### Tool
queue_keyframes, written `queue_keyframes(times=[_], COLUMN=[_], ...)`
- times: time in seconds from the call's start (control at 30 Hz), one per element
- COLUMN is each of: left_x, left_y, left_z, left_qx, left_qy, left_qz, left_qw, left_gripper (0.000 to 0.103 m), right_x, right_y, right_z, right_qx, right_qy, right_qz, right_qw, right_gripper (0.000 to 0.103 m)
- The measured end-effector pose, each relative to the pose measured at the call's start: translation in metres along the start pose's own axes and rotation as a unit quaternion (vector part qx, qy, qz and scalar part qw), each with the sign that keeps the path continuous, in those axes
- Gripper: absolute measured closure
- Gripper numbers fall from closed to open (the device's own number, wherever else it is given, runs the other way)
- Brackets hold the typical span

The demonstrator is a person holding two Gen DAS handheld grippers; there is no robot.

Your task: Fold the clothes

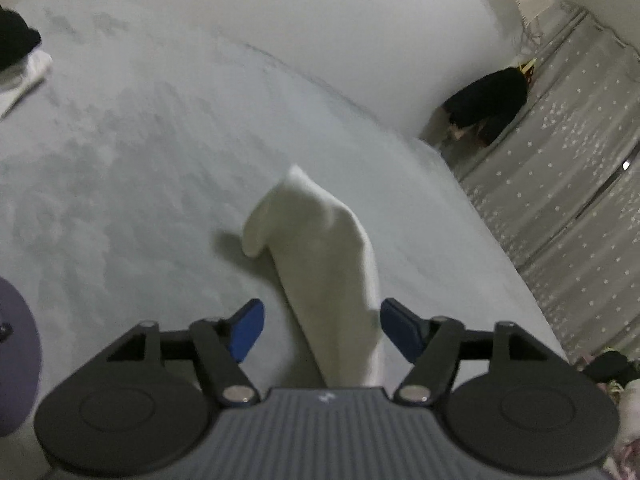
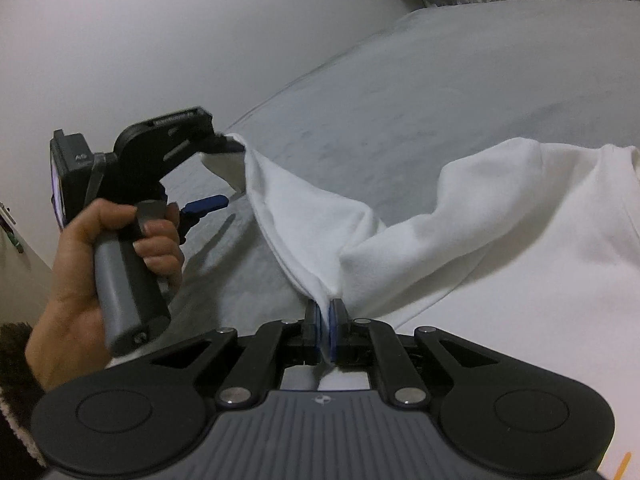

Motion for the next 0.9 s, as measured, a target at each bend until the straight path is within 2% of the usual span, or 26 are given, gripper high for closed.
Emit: queue_keyframes(times=[0.17, 0.4, 0.53, 0.57, 0.6, 0.63, 0.67, 0.7, 0.73, 0.8, 0.83, 0.9], left_x=[-0.009, -0.016, -0.018, -0.017, -0.015, -0.014, -0.017, -0.020, -0.023, -0.028, -0.030, -0.030], left_y=[-0.014, -0.024, -0.036, -0.034, -0.029, -0.026, -0.024, -0.022, -0.022, -0.023, -0.024, -0.021], left_z=[0.013, 0.027, 0.047, 0.051, 0.053, 0.056, 0.058, 0.058, 0.056, 0.043, 0.035, 0.020], left_qx=[-0.018, -0.090, -0.126, -0.129, -0.129, -0.127, -0.117, -0.097, -0.071, 0.004, 0.032, 0.041], left_qy=[0.015, 0.017, 0.022, 0.030, 0.041, 0.048, 0.051, 0.048, 0.043, 0.002, -0.028, -0.092], left_qz=[-0.004, -0.022, -0.010, -0.017, -0.030, -0.041, -0.048, -0.048, -0.044, -0.022, -0.008, 0.019], left_qw=[0.9997, 0.9956, 0.9918, 0.9910, 0.9904, 0.9899, 0.9907, 0.9931, 0.9956, 0.9997, 0.9990, 0.9947], left_gripper=[0.036, 0.041, 0.063, 0.066, 0.075, 0.085, 0.090, 0.095, 0.096, 0.096, 0.096, 0.096], right_x=[-0.001, -0.002, -0.002, -0.002, -0.002, -0.002, -0.002, -0.001, -0.001, -0.001, -0.002, -0.003], right_y=[-0.001, 0.003, 0.005, 0.006, 0.007, 0.007, 0.007, 0.007, 0.007, 0.007, 0.007, 0.009], right_z=[0.005, 0.013, 0.015, 0.014, 0.014, 0.014, 0.014, 0.012, 0.011, 0.010, 0.010, 0.010], right_qx=[-0.003, -0.003, -0.002, -0.002, -0.002, -0.001, -0.001, -0.001, -0.001, -0.001, -0.002, -0.003], right_qy=[-0.001, -0.002, -0.002, -0.002, -0.002, -0.002, -0.002, -0.003, -0.005, -0.011, -0.016, -0.030], right_qz=[0.004, 0.007, 0.006, 0.006, 0.006, 0.006, 0.006, 0.006, 0.005, 0.006, 0.008, 0.010], right_qw=[1.000, 1.000, 1.000, 1.000, 1.000, 1.000, 1.000, 1.000, 1.000, 1.000, 1.000, 0.999], right_gripper=[0.097, 0.097, 0.097, 0.097, 0.097, 0.097, 0.097, 0.097, 0.097, 0.097, 0.097, 0.096])
Point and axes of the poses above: each gripper's, at about its wrist camera, not at the fingertips, and z roughly the way its jaws point, y to its left, x to its underside, the point moved 4 cm from there along z, roughly the way its jaws point, and after that the axes turned 7 degrees about y, right-handed, at the moved point
